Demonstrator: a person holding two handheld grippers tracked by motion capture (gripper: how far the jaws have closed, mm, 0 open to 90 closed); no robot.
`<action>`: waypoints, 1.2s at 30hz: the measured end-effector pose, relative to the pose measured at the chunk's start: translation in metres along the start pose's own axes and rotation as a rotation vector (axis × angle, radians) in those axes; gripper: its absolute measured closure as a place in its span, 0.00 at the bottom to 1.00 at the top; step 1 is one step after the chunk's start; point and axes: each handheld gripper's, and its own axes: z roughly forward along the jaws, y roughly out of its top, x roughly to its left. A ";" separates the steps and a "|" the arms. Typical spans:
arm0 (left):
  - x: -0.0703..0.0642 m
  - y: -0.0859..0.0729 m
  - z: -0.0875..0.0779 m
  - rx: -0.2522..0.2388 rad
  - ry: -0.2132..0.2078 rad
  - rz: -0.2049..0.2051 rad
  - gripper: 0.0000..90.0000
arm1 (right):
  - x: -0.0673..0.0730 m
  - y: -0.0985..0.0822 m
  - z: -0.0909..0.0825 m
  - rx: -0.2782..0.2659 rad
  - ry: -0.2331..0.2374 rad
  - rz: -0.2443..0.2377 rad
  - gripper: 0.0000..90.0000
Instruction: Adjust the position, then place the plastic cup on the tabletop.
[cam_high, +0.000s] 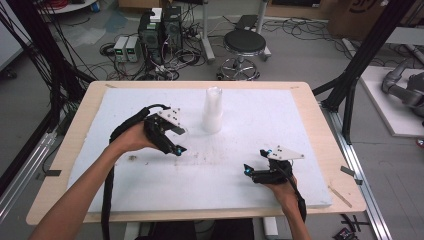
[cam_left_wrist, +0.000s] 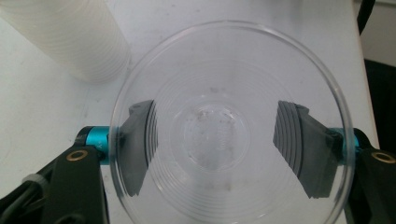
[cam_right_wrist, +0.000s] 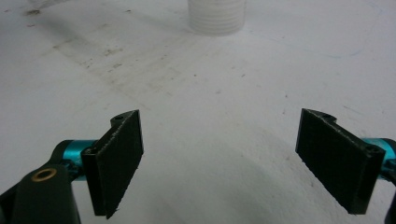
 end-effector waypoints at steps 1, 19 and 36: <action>0.001 0.000 0.000 -0.001 -0.001 -0.003 0.34 | -0.001 0.000 0.000 0.001 -0.001 0.009 0.16; 0.000 0.000 0.006 0.038 0.007 -0.002 0.34 | -0.002 0.000 0.001 0.008 0.006 0.018 0.16; 0.009 0.003 0.029 0.096 -0.013 -0.012 0.34 | -0.002 0.000 0.002 0.017 0.014 0.012 0.16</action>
